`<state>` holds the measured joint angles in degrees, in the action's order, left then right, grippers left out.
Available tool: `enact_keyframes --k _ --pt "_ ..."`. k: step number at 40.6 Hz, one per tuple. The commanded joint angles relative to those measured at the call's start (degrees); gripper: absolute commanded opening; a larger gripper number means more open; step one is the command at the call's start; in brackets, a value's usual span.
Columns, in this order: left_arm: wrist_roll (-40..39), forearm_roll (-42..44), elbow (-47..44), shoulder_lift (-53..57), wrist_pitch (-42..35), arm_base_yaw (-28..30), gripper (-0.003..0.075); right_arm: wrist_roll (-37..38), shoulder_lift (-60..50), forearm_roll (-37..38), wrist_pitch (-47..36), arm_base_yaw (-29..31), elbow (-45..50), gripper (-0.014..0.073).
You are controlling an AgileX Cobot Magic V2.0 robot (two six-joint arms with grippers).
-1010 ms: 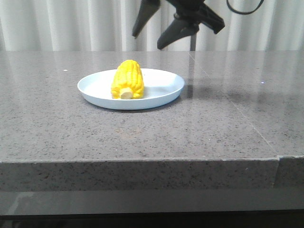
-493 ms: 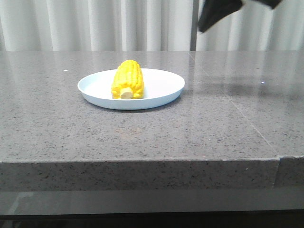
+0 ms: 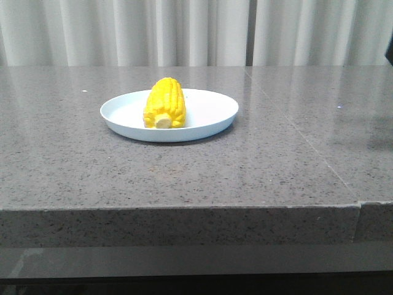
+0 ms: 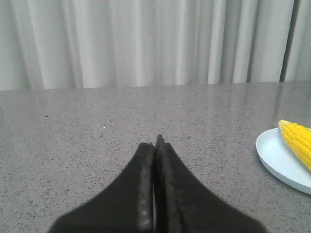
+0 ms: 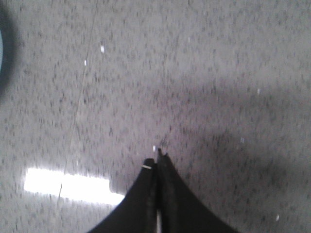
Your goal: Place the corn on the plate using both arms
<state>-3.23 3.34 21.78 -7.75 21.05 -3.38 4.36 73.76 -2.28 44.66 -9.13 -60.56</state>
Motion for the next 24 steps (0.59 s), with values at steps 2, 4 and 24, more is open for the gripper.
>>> enact_keyframes --k 2,4,24 --pt "-0.1 0.1 1.5 -0.6 -4.5 0.0 -0.0020 0.0 -9.3 2.3 -8.5 0.4 7.0 -0.0038" --pt "-0.1 0.1 1.5 -0.6 -4.5 0.0 -0.0020 0.0 -12.1 2.8 -10.1 0.4 10.3 -0.0038" --pt "-0.1 0.1 1.5 -0.6 -4.5 0.0 -0.0020 0.0 -48.5 4.6 -22.0 0.4 32.8 -0.0038"
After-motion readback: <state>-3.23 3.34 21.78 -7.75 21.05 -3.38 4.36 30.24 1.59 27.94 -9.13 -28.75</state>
